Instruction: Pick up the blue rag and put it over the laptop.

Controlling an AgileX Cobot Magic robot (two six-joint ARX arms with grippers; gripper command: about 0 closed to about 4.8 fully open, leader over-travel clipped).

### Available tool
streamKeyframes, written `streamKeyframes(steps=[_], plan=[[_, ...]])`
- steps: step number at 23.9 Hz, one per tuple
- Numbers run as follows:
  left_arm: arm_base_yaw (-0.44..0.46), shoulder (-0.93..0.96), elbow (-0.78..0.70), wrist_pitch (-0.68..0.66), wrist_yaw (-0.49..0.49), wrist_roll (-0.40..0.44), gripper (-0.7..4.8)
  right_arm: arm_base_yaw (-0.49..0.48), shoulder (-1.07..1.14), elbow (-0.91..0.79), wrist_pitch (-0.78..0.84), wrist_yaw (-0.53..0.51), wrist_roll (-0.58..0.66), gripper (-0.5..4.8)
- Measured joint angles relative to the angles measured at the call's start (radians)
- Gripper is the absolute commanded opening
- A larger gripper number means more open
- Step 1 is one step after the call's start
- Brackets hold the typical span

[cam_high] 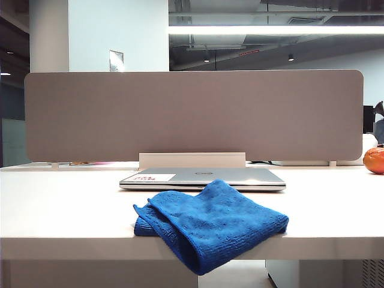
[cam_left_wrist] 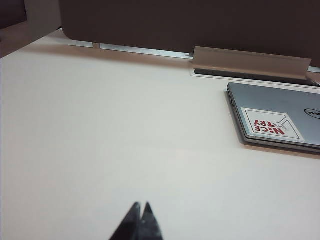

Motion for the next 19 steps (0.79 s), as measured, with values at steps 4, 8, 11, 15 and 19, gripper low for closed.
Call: streamKeyframes(steps=[4,8,11,15,19], plan=[[0.000,0.000,0.021,-0.001,0.051,0.001,-0.06,0.000,0.000,0.000,0.000,-0.022,0.000,0.00],[-0.002,0.000,0.074,-0.001,0.095,0.000,-0.06,0.000,0.000,0.000,0.000,-0.027,0.000,0.00],[-0.002,0.000,0.101,-0.001,0.133,0.000,-0.06,0.000,0.000,0.000,0.000,-0.027,0.000,0.00],[-0.002,0.000,0.137,-0.030,0.183,0.000,-0.06,0.000,0.000,0.000,0.000,-0.027,0.000,0.00],[-0.002,0.015,0.174,-0.085,0.240,0.000,-0.06,0.000,0.000,0.000,0.000,-0.027,0.000,0.00]])
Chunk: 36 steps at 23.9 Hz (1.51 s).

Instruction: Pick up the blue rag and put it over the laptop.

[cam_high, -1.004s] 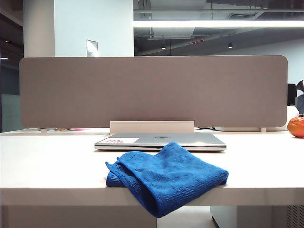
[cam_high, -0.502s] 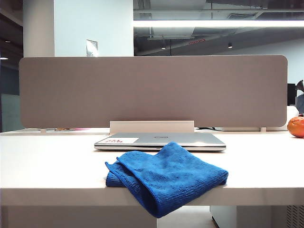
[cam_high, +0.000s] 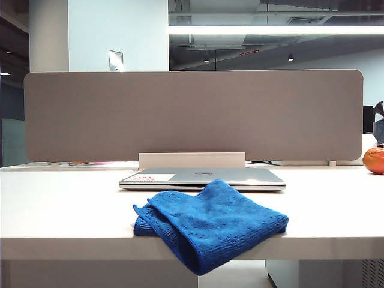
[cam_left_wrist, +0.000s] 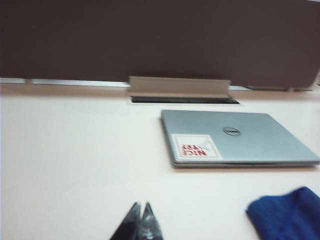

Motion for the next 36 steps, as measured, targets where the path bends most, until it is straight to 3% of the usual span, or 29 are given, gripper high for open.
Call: streamKeyframes(steps=[9,18,23,30,36], plan=[[0.000,0.153,0.109,-0.032,0.062,0.000,-0.06,0.000,0.000,0.000,0.000,0.000,0.000,0.00],[-0.004,0.497,0.305,-0.030,0.179,-0.002,-0.06,0.000,0.000,0.000,0.000,0.000,0.000,0.00],[-0.014,0.622,0.373,-0.032,0.224,-0.074,-0.06,0.000,0.000,0.000,0.000,0.000,0.000,0.00],[-0.186,0.809,0.441,-0.027,0.215,-0.099,-0.06,0.000,0.000,0.000,0.000,0.000,0.000,0.00],[-0.340,0.938,0.452,-0.025,0.132,-0.099,-0.06,0.000,0.000,0.000,0.000,0.000,0.000,0.00]])
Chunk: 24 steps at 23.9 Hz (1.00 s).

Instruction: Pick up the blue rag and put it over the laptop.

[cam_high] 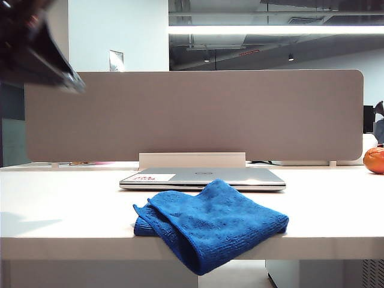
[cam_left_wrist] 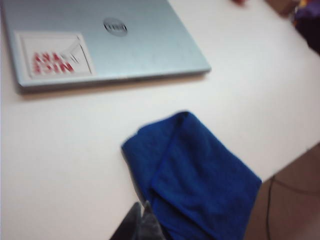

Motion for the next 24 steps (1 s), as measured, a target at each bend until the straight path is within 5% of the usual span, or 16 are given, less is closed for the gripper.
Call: streamKeyframes(steps=[8,14,24], plan=[[-0.160,0.198,0.015,0.000,-0.103,-0.005,0.02,0.000,0.000,0.000,0.000,-0.001,0.000,0.00],[-0.201,0.309,0.062,0.006,-0.129,-0.015,1.60,0.000,0.000,0.000,0.000,-0.016,0.000,0.00],[-0.205,0.413,0.080,0.043,-0.129,-0.034,1.61,0.000,0.000,0.000,0.000,-0.019,0.000,0.00]])
